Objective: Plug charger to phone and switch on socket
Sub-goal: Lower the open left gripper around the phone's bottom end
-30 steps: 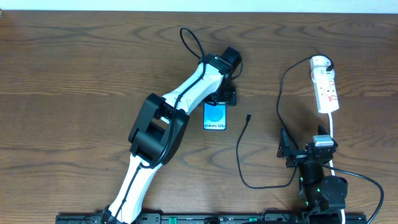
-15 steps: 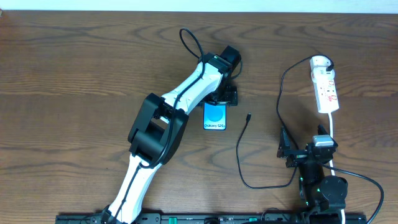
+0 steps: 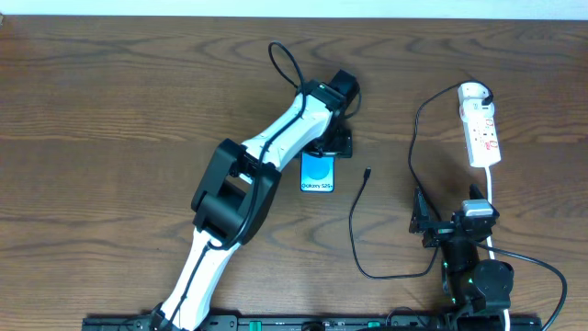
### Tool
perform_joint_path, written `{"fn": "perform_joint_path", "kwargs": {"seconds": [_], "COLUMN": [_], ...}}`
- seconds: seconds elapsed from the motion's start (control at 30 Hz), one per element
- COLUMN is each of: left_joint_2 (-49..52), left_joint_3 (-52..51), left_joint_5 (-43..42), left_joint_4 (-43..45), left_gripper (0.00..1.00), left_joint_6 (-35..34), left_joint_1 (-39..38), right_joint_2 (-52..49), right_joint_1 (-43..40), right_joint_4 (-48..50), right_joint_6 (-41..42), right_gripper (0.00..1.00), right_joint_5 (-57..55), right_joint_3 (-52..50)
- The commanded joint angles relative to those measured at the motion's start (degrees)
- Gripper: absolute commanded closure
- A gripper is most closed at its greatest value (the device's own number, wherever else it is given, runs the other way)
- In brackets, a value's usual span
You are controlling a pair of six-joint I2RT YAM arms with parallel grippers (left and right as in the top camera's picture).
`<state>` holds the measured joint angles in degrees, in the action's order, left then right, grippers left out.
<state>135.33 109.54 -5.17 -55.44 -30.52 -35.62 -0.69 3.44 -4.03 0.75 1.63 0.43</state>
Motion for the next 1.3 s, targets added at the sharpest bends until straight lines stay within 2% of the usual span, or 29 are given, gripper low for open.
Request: {"fn": "perform_joint_path", "kwargs": {"seconds": [0.0, 0.63, 0.83, 1.07, 1.17, 1.27], "left_joint_2": [2.6, 2.6, 2.6, 2.6, 2.6, 2.6], "left_joint_3": [-0.7, -2.0, -2.0, -2.0, -2.0, -2.0], "left_joint_5": [3.0, 3.3, 5.7, 6.3, 6.3, 6.0], "left_joint_4": [0.0, 0.0, -0.5, -1.0, -1.0, -1.1], "left_gripper": [0.02, 0.00, 0.05, 0.07, 0.14, 0.15], "left_joint_6": [-1.4, -2.2, -2.2, -2.1, -2.2, -2.2], "left_joint_1": [-1.9, -1.8, -1.8, -1.8, -1.8, -1.8], "right_joint_2": [0.3, 0.3, 0.3, 0.3, 0.3, 0.3], "right_joint_1": [-0.3, -0.3, -0.3, -0.3, -0.3, -0.3], "right_joint_4": [-0.3, -0.3, -0.3, -0.3, -0.3, -0.3], "right_joint_6": [-0.6, -0.6, -0.6, -0.6, -0.6, -0.6], "right_gripper": [0.01, 0.01, 0.01, 0.01, 0.01, 0.01], "right_joint_5": [-0.2, -0.2, -0.2, -0.2, -0.2, -0.2], "right_joint_3": [-0.1, -0.1, -0.1, -0.1, -0.1, -0.1]}}
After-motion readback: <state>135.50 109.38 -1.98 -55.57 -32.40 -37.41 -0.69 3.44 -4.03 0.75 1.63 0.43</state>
